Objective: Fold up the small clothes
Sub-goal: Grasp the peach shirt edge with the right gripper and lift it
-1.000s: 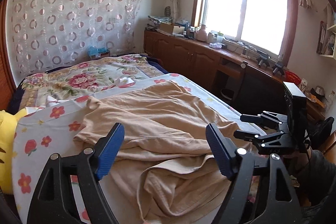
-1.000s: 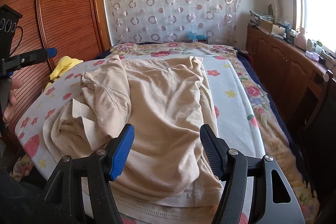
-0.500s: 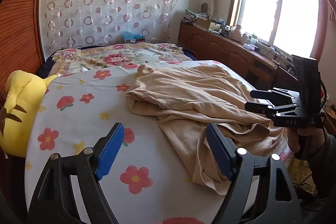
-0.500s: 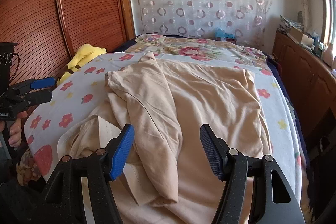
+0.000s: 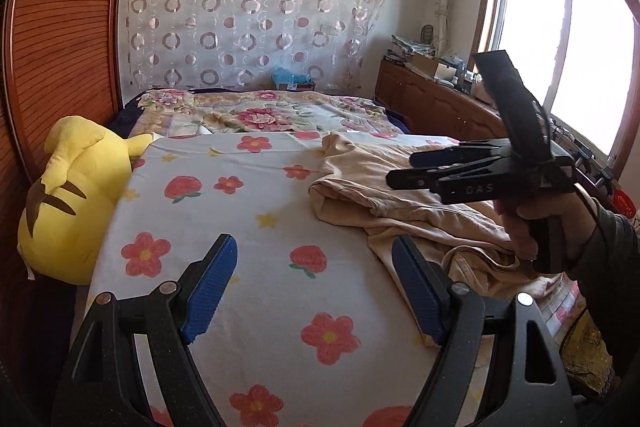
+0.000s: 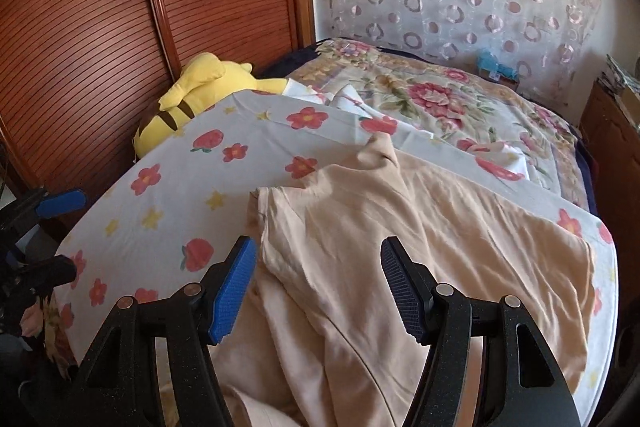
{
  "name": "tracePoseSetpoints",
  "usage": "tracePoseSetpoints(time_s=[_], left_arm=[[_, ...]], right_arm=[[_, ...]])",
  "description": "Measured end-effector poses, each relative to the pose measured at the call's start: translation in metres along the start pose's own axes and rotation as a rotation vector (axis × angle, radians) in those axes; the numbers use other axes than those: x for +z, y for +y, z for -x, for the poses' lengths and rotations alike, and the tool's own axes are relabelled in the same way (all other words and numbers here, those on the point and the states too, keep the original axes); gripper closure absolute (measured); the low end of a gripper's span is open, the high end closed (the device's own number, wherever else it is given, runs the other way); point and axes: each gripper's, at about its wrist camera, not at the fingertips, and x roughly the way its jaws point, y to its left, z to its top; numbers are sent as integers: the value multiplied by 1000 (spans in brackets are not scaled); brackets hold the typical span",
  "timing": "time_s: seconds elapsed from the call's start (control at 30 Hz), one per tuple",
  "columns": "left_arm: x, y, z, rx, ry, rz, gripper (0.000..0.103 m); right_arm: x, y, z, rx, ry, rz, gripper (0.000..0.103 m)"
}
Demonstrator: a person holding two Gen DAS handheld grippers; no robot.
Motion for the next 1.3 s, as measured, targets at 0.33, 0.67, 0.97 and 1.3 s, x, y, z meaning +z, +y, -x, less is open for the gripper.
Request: tracePoseSetpoints(time_s=[0.33,0.67,0.97,1.3], left_arm=[[-6,16,0,14,5,20,23],[-10,14,-3,4,20,22,23],[-15,14,-7,-5,35,24,23],[-16,12,-11,-18,45,21,23]], right_arm=[[35,23,-80,43,151,92,36],[46,35,-108,-37,158,171,36],[35,40,-98,-54,153,176,30],[29,31,-80,-71,174,176,87]])
